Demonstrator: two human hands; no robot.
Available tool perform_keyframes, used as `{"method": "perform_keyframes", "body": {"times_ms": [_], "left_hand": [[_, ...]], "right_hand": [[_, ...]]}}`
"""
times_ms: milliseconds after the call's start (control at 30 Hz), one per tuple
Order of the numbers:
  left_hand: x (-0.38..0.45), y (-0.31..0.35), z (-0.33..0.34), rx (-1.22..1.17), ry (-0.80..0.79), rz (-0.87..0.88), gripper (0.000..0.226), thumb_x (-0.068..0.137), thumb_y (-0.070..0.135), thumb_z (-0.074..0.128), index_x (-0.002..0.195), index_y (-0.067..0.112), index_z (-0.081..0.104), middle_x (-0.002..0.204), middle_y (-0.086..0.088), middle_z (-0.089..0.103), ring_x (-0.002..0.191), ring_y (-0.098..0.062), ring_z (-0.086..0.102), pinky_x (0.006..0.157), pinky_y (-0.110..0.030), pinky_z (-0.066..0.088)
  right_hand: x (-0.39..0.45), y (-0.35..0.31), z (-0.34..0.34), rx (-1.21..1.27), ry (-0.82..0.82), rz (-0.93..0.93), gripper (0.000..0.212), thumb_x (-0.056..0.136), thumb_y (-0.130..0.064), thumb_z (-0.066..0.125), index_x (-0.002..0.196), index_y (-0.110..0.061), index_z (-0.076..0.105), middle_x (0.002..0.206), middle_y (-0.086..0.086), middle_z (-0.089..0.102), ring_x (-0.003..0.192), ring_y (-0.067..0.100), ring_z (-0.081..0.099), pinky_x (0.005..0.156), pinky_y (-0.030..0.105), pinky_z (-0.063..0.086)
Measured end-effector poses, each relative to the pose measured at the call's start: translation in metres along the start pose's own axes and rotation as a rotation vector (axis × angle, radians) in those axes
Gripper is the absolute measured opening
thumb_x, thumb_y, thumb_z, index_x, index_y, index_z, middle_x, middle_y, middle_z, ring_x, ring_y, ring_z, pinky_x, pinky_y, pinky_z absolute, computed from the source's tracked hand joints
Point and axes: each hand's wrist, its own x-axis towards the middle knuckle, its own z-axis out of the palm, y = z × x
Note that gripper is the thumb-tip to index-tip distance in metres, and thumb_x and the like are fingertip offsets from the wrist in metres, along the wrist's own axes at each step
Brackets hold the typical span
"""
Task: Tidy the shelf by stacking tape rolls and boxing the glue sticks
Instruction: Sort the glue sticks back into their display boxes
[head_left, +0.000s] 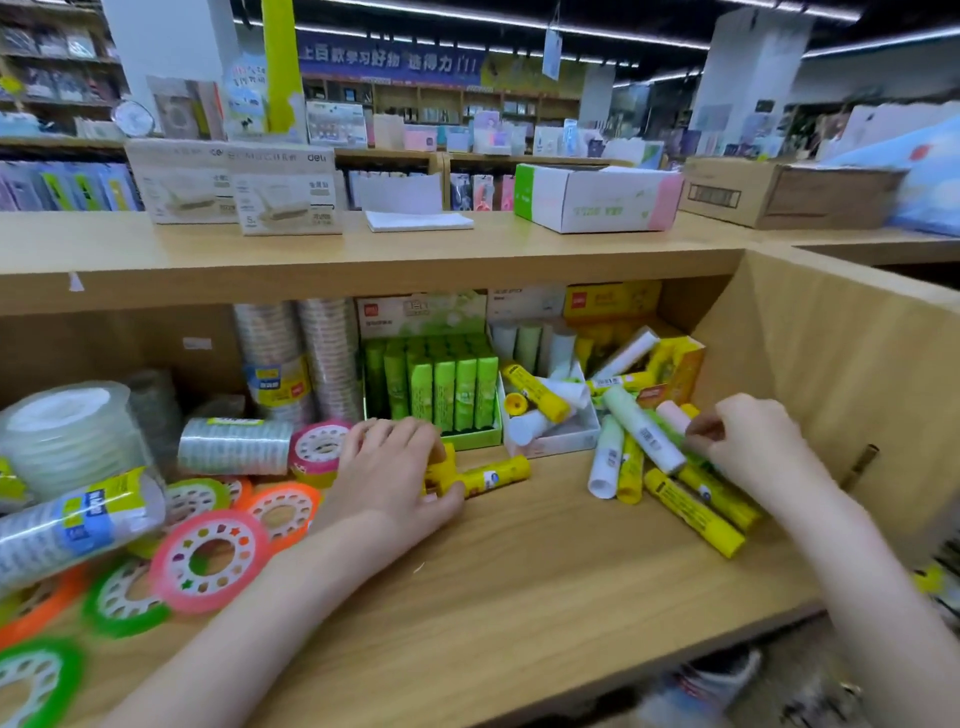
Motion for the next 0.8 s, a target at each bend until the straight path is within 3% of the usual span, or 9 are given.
{"method": "perform_keyframes", "body": {"times_ms": [167, 233, 333, 433, 500, 633, 733, 800], "left_hand": [[-0.001, -0.001, 0.003, -0.041, -0.019, -0.022, 0.042, 0.072, 0.063, 0.033, 0.1, 0.032, 0.042, 0.121, 0.015, 0.047, 0.117, -0.01, 0.035, 0.099, -0.024, 0.011], [-0.001, -0.001, 0.003, -0.038, -0.022, -0.024, 0.048, 0.071, 0.063, 0.033, 0.104, 0.031, 0.046, 0.122, 0.015, 0.047, 0.118, -0.009, 0.035, 0.099, -0.024, 0.011], [-0.001, 0.0, 0.001, -0.016, -0.017, -0.022, 0.068, 0.059, 0.069, 0.017, 0.107, 0.032, 0.048, 0.122, 0.017, 0.045, 0.118, -0.008, 0.034, 0.097, -0.024, 0.009], [-0.002, 0.0, 0.001, -0.015, -0.026, -0.03, 0.051, 0.075, 0.065, 0.035, 0.111, 0.031, 0.049, 0.123, 0.016, 0.044, 0.119, -0.009, 0.033, 0.099, -0.025, 0.01], [-0.003, 0.001, -0.001, -0.021, -0.037, -0.033, 0.037, 0.085, 0.054, 0.047, 0.113, 0.031, 0.049, 0.125, 0.014, 0.043, 0.12, -0.009, 0.032, 0.101, -0.027, 0.01], [-0.004, 0.003, -0.002, -0.016, -0.051, -0.045, 0.032, 0.088, 0.05, 0.047, 0.114, 0.032, 0.045, 0.125, 0.015, 0.04, 0.121, -0.009, 0.03, 0.102, -0.028, 0.01], [-0.003, 0.003, -0.003, -0.014, -0.065, -0.054, 0.032, 0.088, 0.05, 0.047, 0.114, 0.032, 0.045, 0.124, 0.014, 0.04, 0.12, -0.009, 0.03, 0.102, -0.029, 0.012], [-0.003, 0.003, -0.004, -0.007, -0.076, -0.057, 0.032, 0.088, 0.05, 0.047, 0.115, 0.032, 0.045, 0.123, 0.013, 0.039, 0.118, -0.01, 0.032, 0.102, -0.028, 0.013]], "right_hand": [[0.008, 0.004, 0.008, -0.019, -0.056, 0.024, 0.022, 0.088, -0.028, 0.058, 0.092, -0.009, 0.068, 0.097, 0.018, 0.064, 0.097, 0.038, 0.058, 0.079, 0.038, 0.048], [0.013, 0.004, 0.007, -0.043, -0.08, 0.036, 0.023, 0.088, -0.029, 0.059, 0.093, -0.007, 0.064, 0.097, 0.017, 0.062, 0.094, 0.037, 0.058, 0.077, 0.038, 0.048], [0.017, -0.001, 0.007, -0.058, -0.1, 0.032, 0.024, 0.087, -0.029, 0.058, 0.086, -0.005, 0.059, 0.09, 0.015, 0.058, 0.085, 0.036, 0.057, 0.069, 0.034, 0.044], [0.018, -0.006, 0.005, -0.069, -0.104, 0.026, 0.031, 0.088, -0.031, 0.058, 0.069, -0.01, 0.044, 0.077, 0.01, 0.051, 0.072, 0.032, 0.048, 0.062, 0.031, 0.036], [0.018, -0.007, 0.003, -0.104, -0.11, 0.01, 0.032, 0.087, -0.031, 0.058, 0.069, -0.011, 0.042, 0.072, 0.007, 0.049, 0.07, 0.03, 0.048, 0.06, 0.03, 0.036], [0.017, -0.004, -0.012, -0.144, 0.023, -0.08, 0.024, 0.08, -0.033, 0.068, 0.089, -0.012, 0.058, 0.087, 0.004, 0.042, 0.095, 0.029, 0.05, 0.069, 0.031, 0.036], [0.013, -0.003, -0.027, 0.089, 0.136, -0.174, 0.017, 0.075, -0.019, 0.07, 0.088, -0.016, 0.058, 0.089, 0.004, 0.053, 0.087, 0.026, 0.052, 0.066, 0.029, 0.032], [0.007, -0.004, -0.033, 0.391, 0.137, -0.223, 0.016, 0.078, -0.007, 0.067, 0.086, -0.018, 0.059, 0.082, 0.006, 0.063, 0.075, 0.022, 0.061, 0.065, 0.027, 0.041]]}}
